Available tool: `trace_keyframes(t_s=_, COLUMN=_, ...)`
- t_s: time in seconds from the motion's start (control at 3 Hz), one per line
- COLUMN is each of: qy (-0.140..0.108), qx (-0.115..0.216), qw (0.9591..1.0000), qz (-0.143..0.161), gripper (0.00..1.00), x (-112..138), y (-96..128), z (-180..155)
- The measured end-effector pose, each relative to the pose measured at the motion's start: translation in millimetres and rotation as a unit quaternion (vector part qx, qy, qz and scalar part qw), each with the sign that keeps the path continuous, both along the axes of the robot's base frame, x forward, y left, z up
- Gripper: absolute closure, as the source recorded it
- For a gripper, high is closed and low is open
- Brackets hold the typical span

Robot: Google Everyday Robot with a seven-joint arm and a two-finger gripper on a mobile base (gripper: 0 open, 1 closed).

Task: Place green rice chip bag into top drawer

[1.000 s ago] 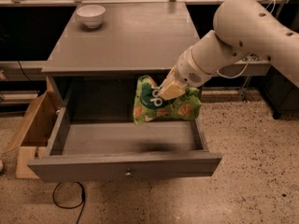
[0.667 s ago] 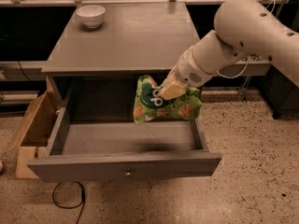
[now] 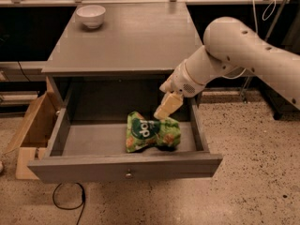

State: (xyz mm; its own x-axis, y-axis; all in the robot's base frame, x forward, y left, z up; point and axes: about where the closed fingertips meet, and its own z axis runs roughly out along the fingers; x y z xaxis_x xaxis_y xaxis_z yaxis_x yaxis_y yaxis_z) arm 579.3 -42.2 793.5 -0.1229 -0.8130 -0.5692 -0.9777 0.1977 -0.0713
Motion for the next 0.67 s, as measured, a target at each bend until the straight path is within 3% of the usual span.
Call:
trace_keyframes(t_s=0.33, qy=0.017, qx=0.014, qw=0.9998, qz=-0.004, gripper=0.00, x=7, y=-1, z=-28)
trace_keyframes(t_s=0.67, qy=0.011, qx=0.031, qw=0.9992, qz=-0.023, gripper=0.00, x=11, y=-19, z=-30)
